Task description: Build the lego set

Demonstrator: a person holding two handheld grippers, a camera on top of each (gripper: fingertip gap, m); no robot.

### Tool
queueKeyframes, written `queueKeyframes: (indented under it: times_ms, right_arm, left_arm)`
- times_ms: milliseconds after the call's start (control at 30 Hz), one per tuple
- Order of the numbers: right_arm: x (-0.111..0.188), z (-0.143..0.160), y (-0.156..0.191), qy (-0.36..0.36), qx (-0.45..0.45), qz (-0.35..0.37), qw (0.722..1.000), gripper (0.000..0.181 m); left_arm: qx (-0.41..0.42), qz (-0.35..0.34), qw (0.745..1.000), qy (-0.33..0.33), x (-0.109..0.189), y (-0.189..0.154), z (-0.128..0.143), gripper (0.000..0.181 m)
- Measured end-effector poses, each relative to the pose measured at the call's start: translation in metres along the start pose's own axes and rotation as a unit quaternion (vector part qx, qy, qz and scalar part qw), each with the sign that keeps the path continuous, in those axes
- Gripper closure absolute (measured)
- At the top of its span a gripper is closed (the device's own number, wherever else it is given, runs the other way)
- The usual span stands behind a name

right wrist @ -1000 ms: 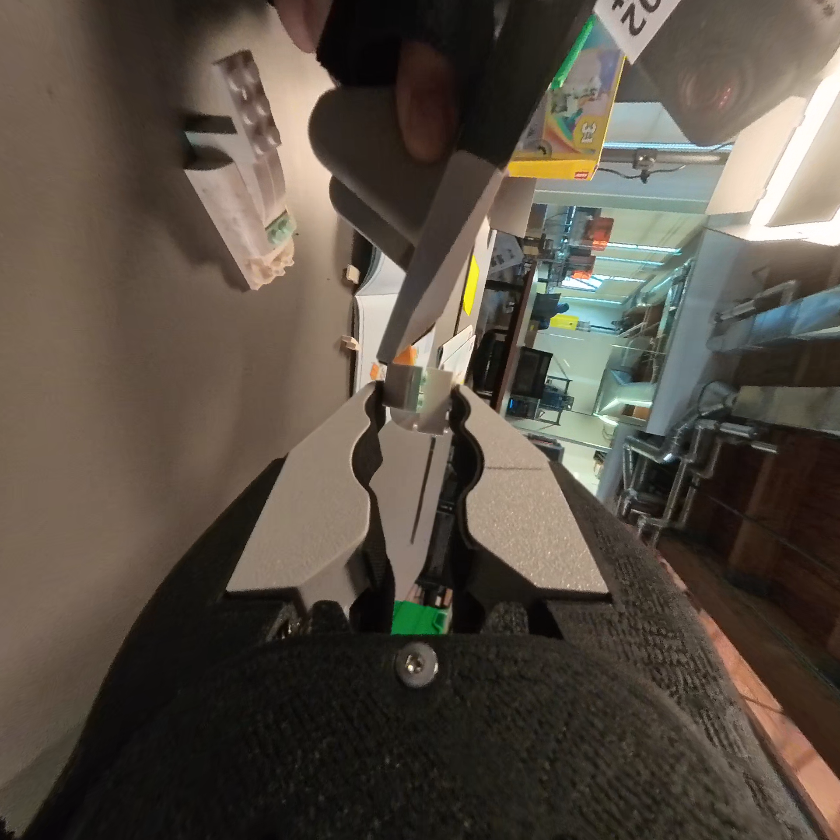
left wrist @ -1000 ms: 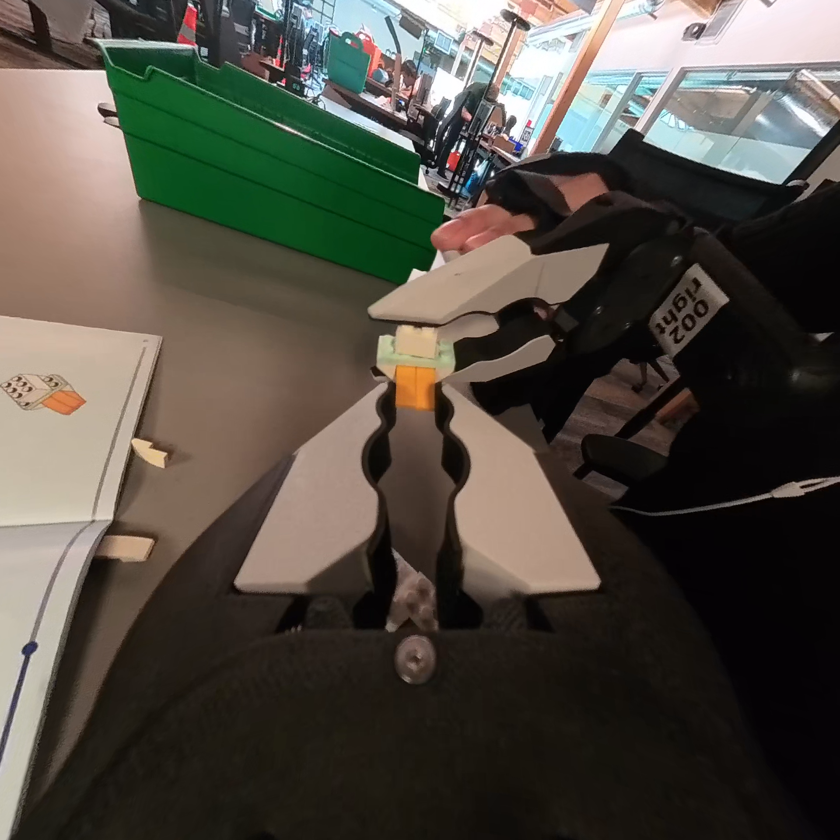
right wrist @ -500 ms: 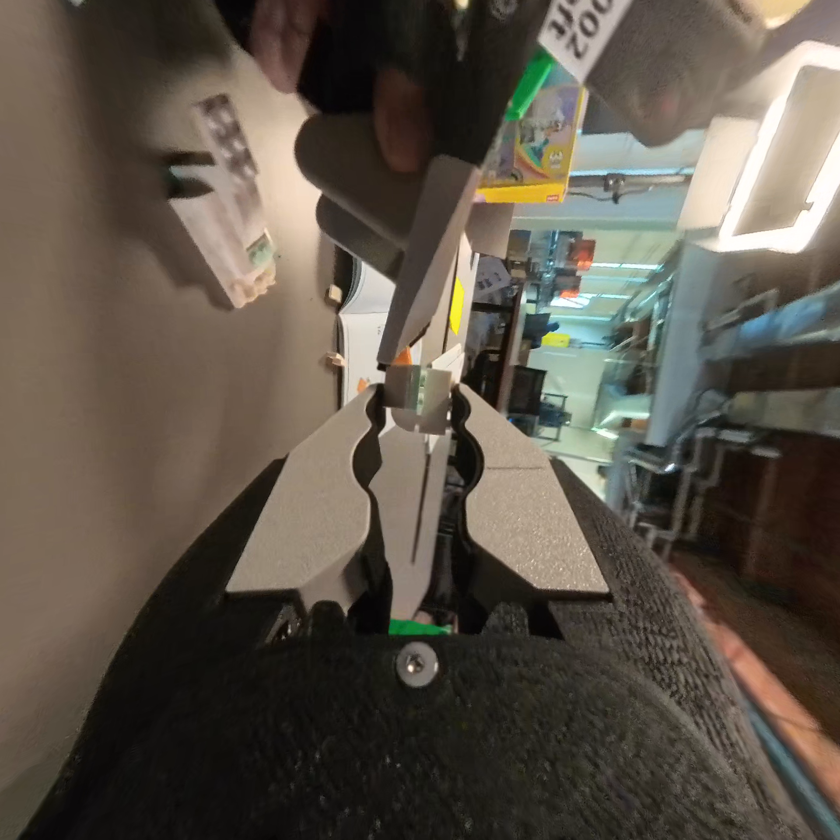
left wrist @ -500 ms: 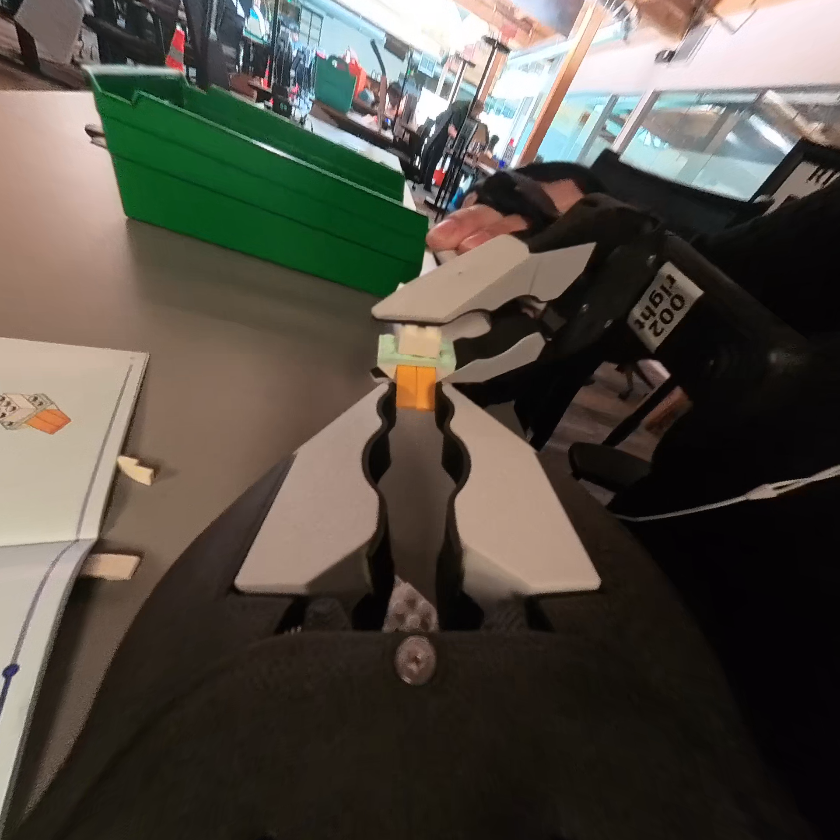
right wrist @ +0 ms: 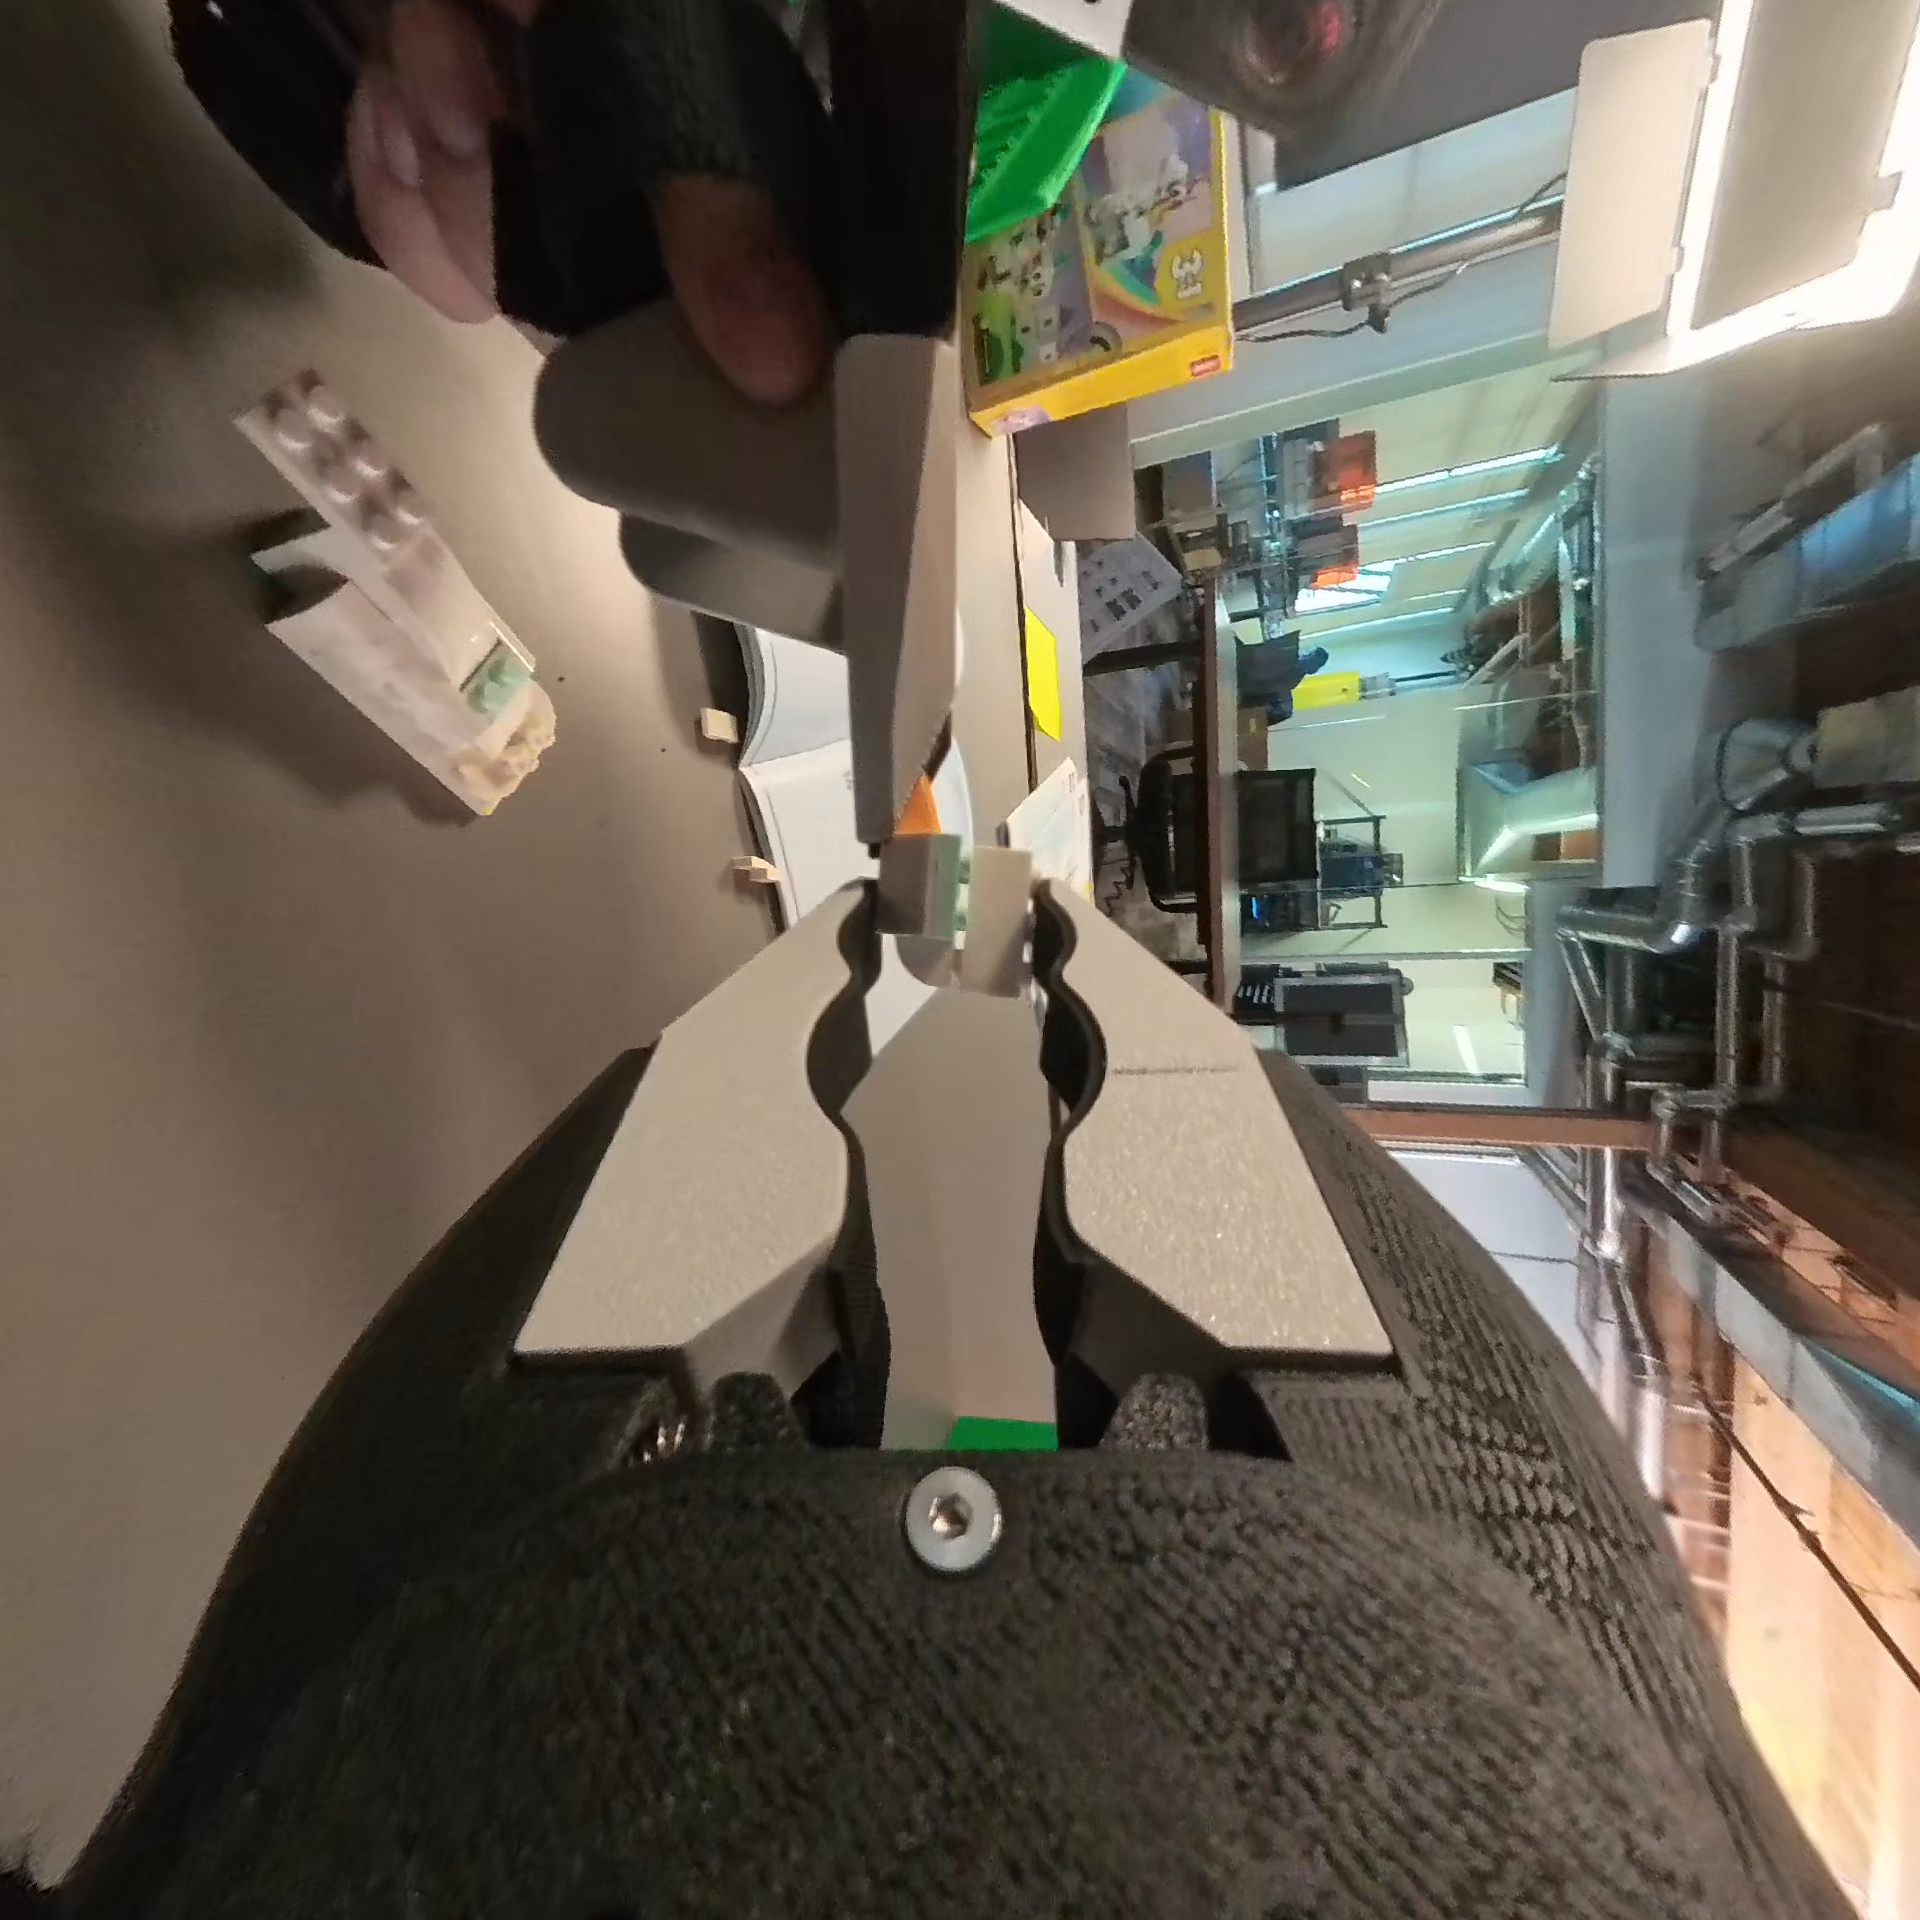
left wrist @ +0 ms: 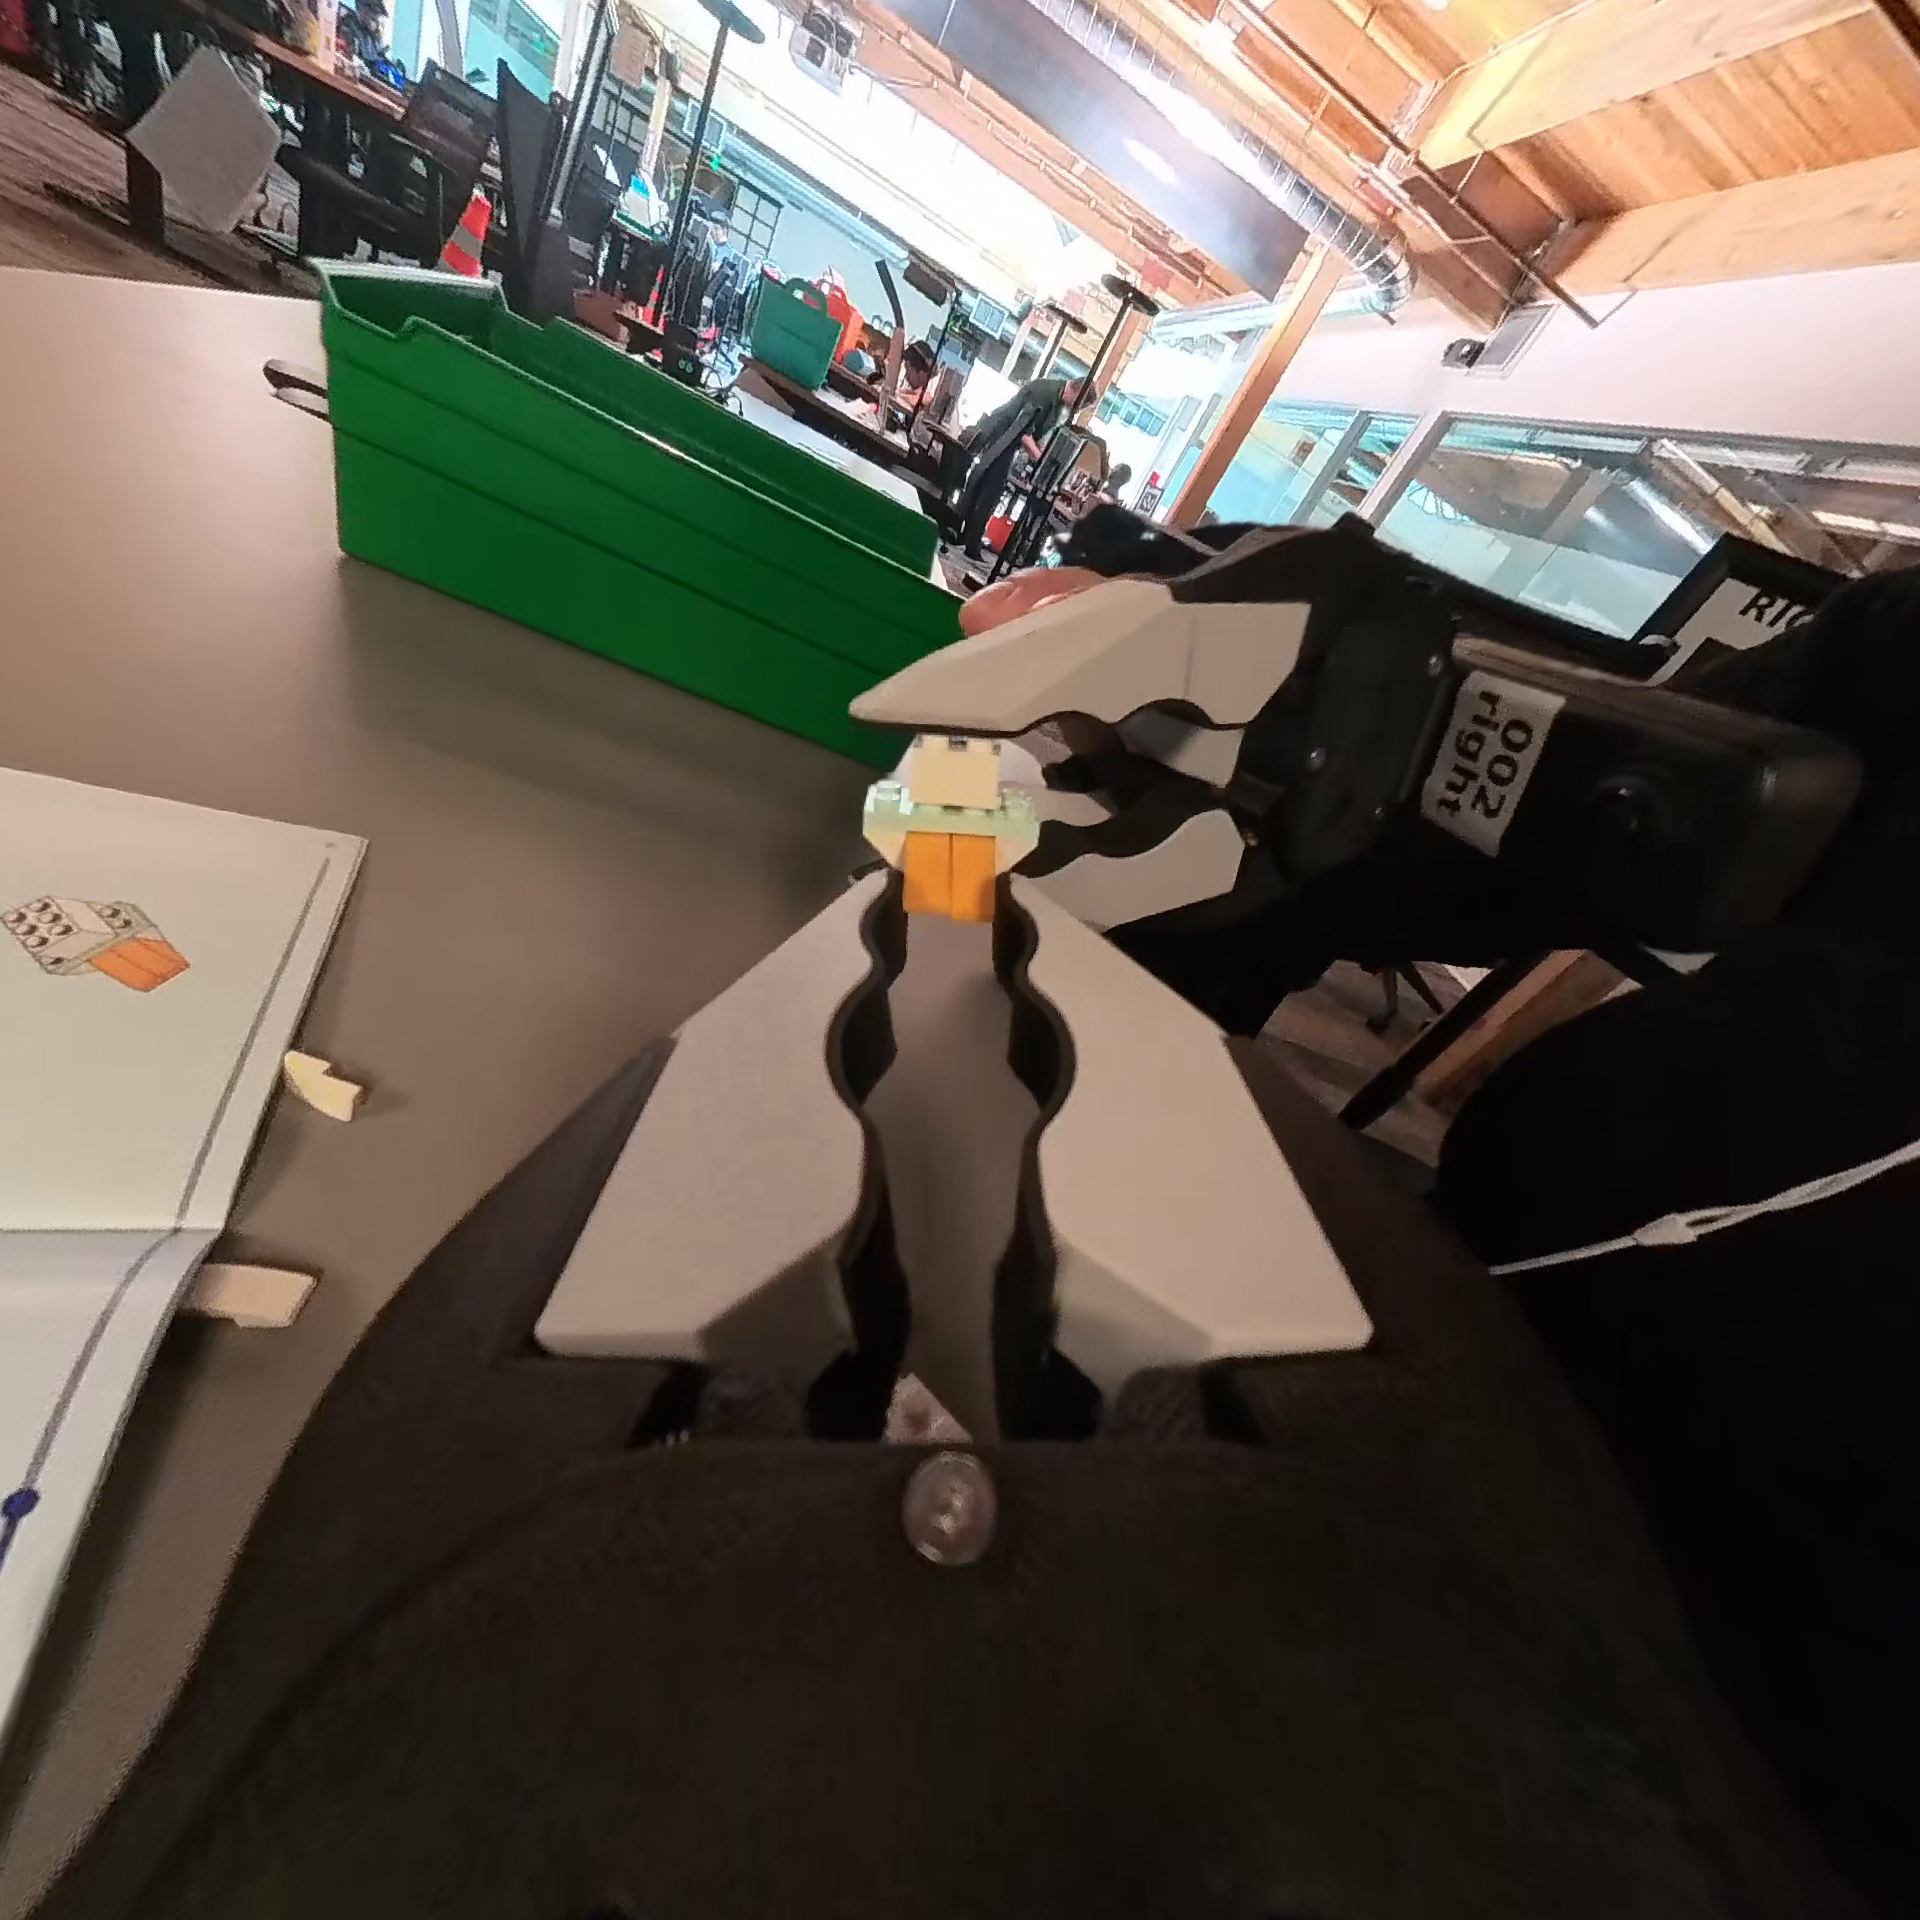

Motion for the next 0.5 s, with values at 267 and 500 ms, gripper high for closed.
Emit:
queueKeyframes:
  times_ms: [267,500]
  right_arm:
    - [-0.0003,-0.0013,-0.0016,-0.011,0.020,0.020,1.000,0.154]
    - [-0.0018,-0.0012,0.0021,0.002,0.069,0.032,0.997,0.154]
  left_arm:
    - [0.007,0.007,1.000,-0.012,0.0019,0.0012,-0.0009,0.166]
    - [0.011,0.002,1.000,-0.006,0.0013,0.0017,0.0007,0.166]
Point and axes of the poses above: each gripper's, where its closed fingertips meet, x back along the fingers, z out of its underside, y = z × x across the jaws, the point moved 7 cm from there along x, back along the fingers, and after that the axes turned 14 degrees about -x, right-handed, at the moved point
